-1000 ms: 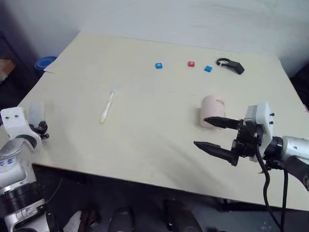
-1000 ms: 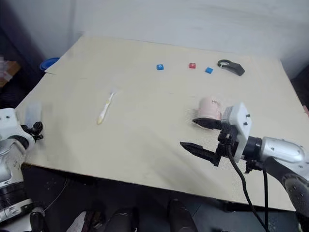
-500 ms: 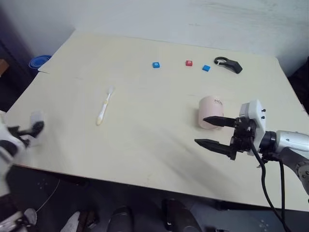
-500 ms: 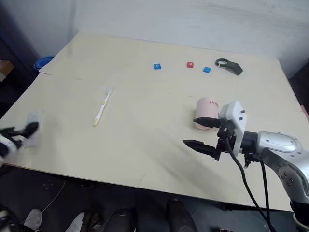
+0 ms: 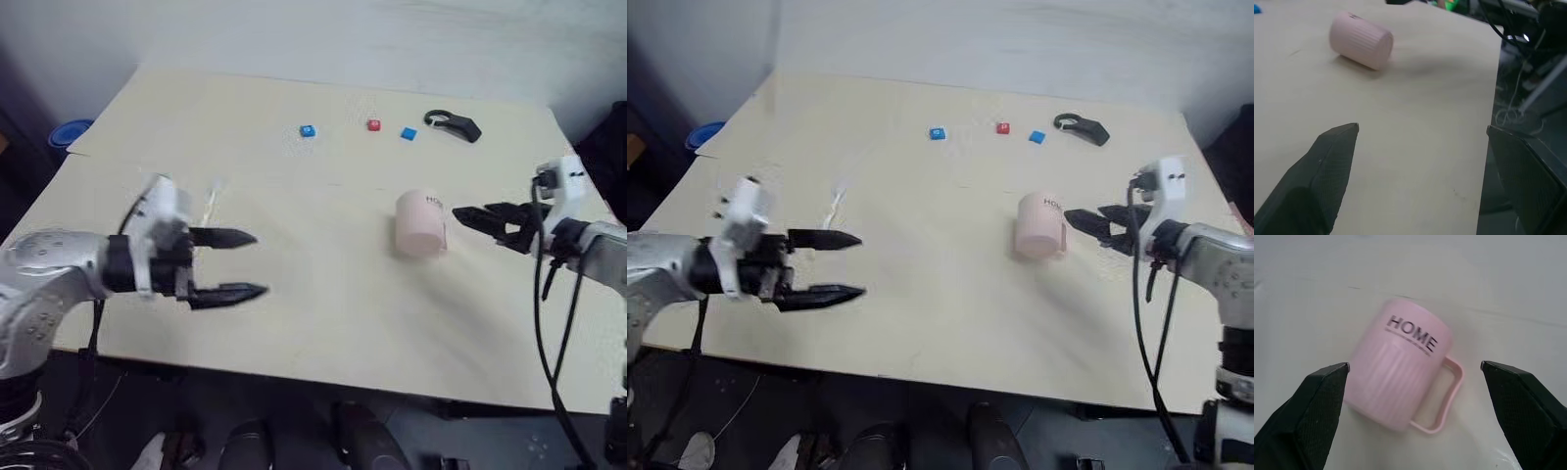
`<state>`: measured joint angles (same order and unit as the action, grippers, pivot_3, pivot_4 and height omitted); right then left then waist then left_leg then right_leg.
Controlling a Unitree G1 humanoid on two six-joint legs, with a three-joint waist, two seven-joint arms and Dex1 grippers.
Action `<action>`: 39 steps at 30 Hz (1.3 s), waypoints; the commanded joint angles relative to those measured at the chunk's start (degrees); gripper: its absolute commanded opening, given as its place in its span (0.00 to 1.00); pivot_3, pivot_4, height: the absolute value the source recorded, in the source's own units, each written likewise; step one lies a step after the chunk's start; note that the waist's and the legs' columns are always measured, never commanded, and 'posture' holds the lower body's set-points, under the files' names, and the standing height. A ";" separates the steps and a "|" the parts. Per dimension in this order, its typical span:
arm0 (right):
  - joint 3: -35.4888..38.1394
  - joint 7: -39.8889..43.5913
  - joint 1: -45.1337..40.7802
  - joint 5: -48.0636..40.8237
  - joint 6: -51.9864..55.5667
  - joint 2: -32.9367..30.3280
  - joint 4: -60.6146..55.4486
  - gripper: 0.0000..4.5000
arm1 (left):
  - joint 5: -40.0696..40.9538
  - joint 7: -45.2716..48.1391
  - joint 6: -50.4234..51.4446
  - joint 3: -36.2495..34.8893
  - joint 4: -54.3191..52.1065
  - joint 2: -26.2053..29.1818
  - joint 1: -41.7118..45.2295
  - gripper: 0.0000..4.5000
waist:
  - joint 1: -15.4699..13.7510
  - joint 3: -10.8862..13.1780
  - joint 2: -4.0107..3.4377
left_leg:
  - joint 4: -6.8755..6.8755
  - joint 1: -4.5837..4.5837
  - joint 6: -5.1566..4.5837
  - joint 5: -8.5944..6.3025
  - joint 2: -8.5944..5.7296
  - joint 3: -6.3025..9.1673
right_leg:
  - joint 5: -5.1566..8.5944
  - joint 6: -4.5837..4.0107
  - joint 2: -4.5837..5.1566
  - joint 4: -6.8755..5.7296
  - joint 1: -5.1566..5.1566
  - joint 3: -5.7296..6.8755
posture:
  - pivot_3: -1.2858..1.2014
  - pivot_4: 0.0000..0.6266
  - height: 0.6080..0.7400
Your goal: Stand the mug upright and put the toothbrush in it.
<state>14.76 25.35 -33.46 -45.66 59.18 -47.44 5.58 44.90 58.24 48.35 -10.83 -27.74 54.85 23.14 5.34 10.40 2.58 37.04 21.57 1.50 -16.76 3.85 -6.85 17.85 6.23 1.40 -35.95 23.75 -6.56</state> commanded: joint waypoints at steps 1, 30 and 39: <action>-1.33 -3.35 -5.17 4.81 -0.14 2.51 6.74 1.00 | -2.14 4.81 -5.37 3.22 1.52 0.52 3.85 0.98 | 0.06 0.07 -0.12 | 0.00 0.02 0.01 0.01 0.01 -0.04 | 0.02 -0.02 -0.15 -0.03 0.03 0.03 | 0.52 0.24 1.00; -12.82 4.11 -12.03 27.88 -9.51 10.64 20.64 0.00 | -5.63 6.61 -10.30 8.38 6.51 -3.44 11.14 1.00 | -0.11 0.20 -0.37 | 0.97 0.78 -0.23 0.13 -0.05 -0.06 | -0.05 0.23 -0.28 -1.15 0.75 -0.01 | 0.52 0.24 1.00; -5.41 0.22 -10.41 24.33 -9.40 14.88 11.27 0.00 | -3.87 3.84 -8.21 6.01 5.94 -3.94 8.73 1.00 | -0.12 0.17 -0.33 | 0.97 0.76 -0.23 0.13 -0.05 -0.04 | -0.05 0.23 -0.26 -1.14 0.71 -0.02 | 0.52 0.24 1.00</action>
<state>6.19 27.36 -44.83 -19.52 50.06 -34.16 23.11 39.52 63.57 39.37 -1.81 -20.20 50.98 32.81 5.22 10.57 2.25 38.00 22.33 1.27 -16.63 3.81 -6.88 17.80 6.46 1.14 -37.10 24.48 -6.58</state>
